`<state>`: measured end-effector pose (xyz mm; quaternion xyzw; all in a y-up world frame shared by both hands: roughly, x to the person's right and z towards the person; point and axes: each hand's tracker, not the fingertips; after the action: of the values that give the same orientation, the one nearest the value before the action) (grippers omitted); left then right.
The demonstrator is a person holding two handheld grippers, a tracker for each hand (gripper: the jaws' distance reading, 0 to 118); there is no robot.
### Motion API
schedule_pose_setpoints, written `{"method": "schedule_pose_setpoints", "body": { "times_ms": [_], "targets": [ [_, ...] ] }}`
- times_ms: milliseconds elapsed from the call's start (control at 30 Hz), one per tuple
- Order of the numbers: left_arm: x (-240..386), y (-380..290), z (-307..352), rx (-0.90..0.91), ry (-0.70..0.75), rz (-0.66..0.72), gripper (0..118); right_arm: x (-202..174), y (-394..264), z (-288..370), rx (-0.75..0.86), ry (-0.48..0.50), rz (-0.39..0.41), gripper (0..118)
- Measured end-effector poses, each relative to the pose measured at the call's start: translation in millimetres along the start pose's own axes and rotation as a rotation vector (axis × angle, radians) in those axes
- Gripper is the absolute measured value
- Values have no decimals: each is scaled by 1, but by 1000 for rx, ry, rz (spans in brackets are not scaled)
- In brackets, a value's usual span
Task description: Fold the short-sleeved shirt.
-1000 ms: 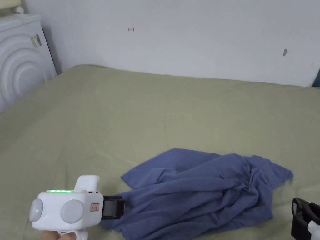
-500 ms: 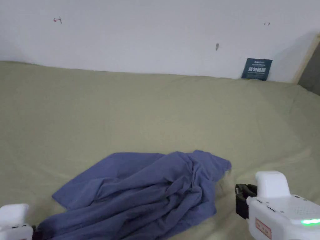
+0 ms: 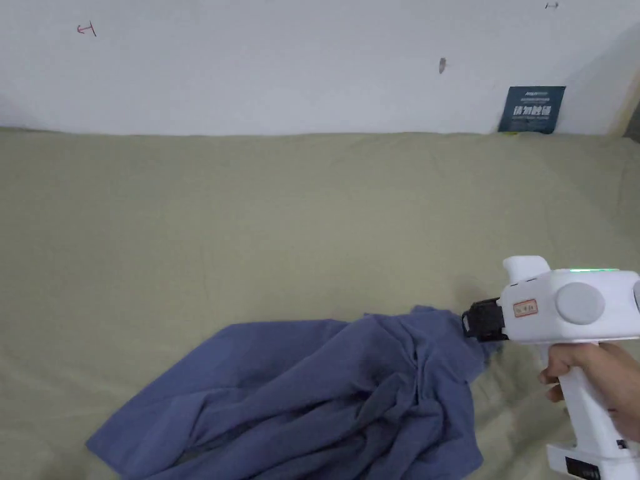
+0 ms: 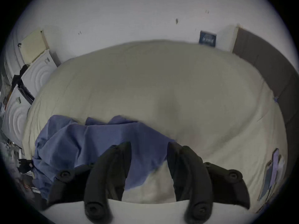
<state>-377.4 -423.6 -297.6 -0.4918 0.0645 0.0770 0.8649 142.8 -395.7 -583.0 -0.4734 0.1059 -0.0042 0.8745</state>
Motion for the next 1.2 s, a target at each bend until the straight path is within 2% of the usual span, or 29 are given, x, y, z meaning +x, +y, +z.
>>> {"method": "schedule_pose_setpoints", "body": {
  "times_ms": [33,133,267,333,367,400,433,467,567,667,733,867,1000,1100,1200],
  "targets": [
    [1,0,0,-2,2,-4,2,1,2,-9,-34,-6,-9,51],
    [1,1,-2,-3,7,-21,2,2,-1,-27,-45,-40,35,51],
    [1,2,-3,-9,6,-26,2,1,-3,-35,-58,-13,49,51],
    [2,3,-4,-12,7,-22,2,0,-1,-33,-70,-17,68,47],
    [2,2,-3,-12,8,-23,2,-1,0,-30,-76,-27,68,31],
    [3,3,-3,-13,10,-25,2,-4,0,-24,-90,-41,71,3],
    [3,3,-2,-13,10,-23,2,-4,-1,-20,-81,-49,84,3],
    [3,4,-2,-14,10,-21,2,-4,-3,-13,-41,-66,65,3],
    [1,7,7,-19,5,-20,2,-6,-6,18,-7,-34,20,3],
    [-3,17,31,27,15,-16,1,-7,-5,60,64,-38,69,3],
    [-2,29,56,89,34,-33,2,-6,-2,103,136,-53,86,3],
    [-3,57,114,216,61,-47,2,4,2,188,267,-34,45,3],
    [-9,89,175,341,135,-60,2,10,-3,270,375,-60,63,3],
    [-14,115,216,409,171,-48,2,18,-6,320,463,-88,32,3],
    [-15,144,246,438,141,-19,2,26,-8,355,499,-97,6,3]
  ]
}}
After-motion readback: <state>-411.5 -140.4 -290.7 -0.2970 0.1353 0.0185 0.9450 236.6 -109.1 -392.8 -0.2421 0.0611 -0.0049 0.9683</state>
